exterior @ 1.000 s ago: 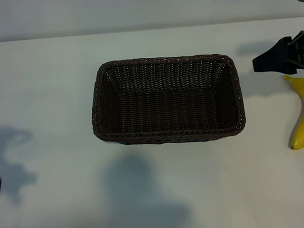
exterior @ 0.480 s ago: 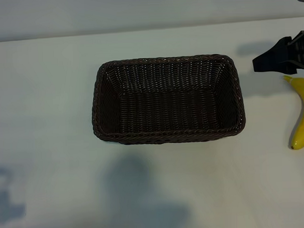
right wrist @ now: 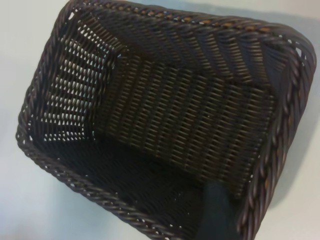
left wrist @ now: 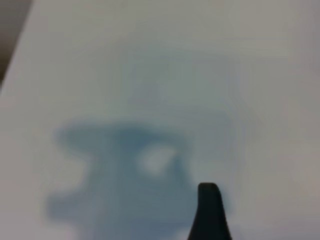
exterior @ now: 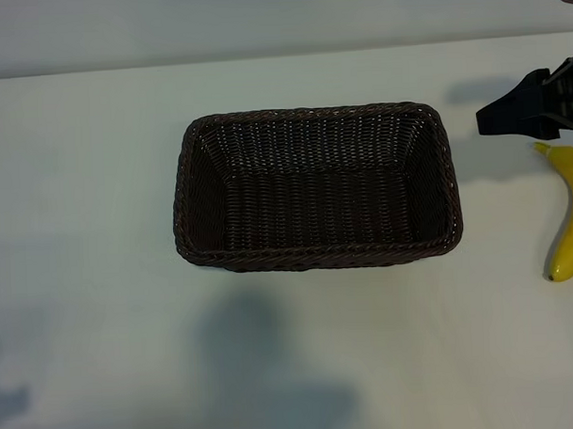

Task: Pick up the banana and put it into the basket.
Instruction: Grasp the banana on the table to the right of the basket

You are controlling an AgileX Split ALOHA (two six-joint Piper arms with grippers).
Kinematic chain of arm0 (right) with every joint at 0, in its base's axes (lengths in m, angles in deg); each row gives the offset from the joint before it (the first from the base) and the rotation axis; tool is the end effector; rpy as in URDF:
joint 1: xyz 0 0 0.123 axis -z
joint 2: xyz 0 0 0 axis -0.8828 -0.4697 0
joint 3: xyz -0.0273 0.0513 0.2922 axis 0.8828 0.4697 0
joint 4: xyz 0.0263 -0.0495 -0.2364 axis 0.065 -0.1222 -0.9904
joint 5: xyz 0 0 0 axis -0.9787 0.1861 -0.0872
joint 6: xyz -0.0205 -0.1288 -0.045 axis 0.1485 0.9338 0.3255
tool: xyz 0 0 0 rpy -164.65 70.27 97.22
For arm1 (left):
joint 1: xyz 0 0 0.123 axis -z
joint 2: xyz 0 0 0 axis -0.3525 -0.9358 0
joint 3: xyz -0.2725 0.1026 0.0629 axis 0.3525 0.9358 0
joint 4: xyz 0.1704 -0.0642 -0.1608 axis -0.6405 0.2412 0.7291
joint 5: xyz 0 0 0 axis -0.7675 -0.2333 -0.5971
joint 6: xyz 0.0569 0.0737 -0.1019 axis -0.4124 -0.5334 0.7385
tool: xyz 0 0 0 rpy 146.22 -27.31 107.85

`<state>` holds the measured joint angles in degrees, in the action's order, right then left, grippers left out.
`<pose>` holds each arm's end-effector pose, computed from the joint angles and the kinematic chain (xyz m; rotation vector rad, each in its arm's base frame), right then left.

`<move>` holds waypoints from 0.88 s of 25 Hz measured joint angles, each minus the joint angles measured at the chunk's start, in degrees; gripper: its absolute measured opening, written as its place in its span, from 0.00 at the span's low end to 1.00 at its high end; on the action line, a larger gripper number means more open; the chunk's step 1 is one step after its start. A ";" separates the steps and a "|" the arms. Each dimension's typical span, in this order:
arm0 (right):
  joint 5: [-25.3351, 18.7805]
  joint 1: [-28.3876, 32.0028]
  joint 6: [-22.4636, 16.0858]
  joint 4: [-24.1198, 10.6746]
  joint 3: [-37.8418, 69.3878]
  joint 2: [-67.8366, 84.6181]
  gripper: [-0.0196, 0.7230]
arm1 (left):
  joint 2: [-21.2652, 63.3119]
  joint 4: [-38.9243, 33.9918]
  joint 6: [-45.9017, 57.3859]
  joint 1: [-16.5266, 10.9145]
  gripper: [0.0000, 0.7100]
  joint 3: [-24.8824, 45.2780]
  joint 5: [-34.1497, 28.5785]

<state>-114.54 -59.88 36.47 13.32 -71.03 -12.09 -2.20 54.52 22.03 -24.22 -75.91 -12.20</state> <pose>0.2952 0.0727 0.2528 -0.3390 2.4383 0.7673 0.0315 0.0149 0.2522 -0.1906 2.1333 0.0992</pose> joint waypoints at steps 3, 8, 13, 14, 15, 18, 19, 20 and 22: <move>1.09 0.00 0.00 0.00 0.00 0.00 0.70 | 3.63 0.00 0.00 -1.42 0.79 0.00 -0.05; 3.41 0.00 -0.63 0.00 0.00 0.00 0.70 | 7.36 0.00 0.00 -1.55 0.79 0.04 -0.07; 5.15 0.00 -1.80 -0.06 -1.25 -0.18 0.70 | 7.36 0.00 0.00 -1.55 0.79 0.11 -0.07; 5.38 0.00 -2.06 -0.06 -1.89 -0.18 0.70 | 7.36 0.00 0.00 -1.55 0.79 0.11 -0.07; 5.45 0.00 -2.54 -0.39 -2.46 -0.18 0.71 | 7.36 0.00 0.00 -1.55 0.79 0.11 -0.07; 5.52 0.00 -6.65 -4.34 -4.54 -0.18 0.73 | 7.36 0.00 0.00 -1.55 0.79 0.11 -0.07; 5.34 0.00 -8.60 -6.75 -5.41 -0.18 0.73 | 7.36 0.00 0.00 -1.55 0.79 0.11 -0.07; 4.97 0.00 -11.16 -9.64 -6.33 -0.18 0.74 | 7.36 0.00 -0.05 -1.55 0.79 0.11 -0.07; 3.76 -0.53 -16.27 -15.72 -7.91 -0.18 0.74 | 7.36 0.00 -0.05 -1.55 0.79 0.11 -0.07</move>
<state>-110.78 -60.42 20.20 -2.40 -78.94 -12.27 5.16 54.52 21.98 -25.77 -75.80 -12.26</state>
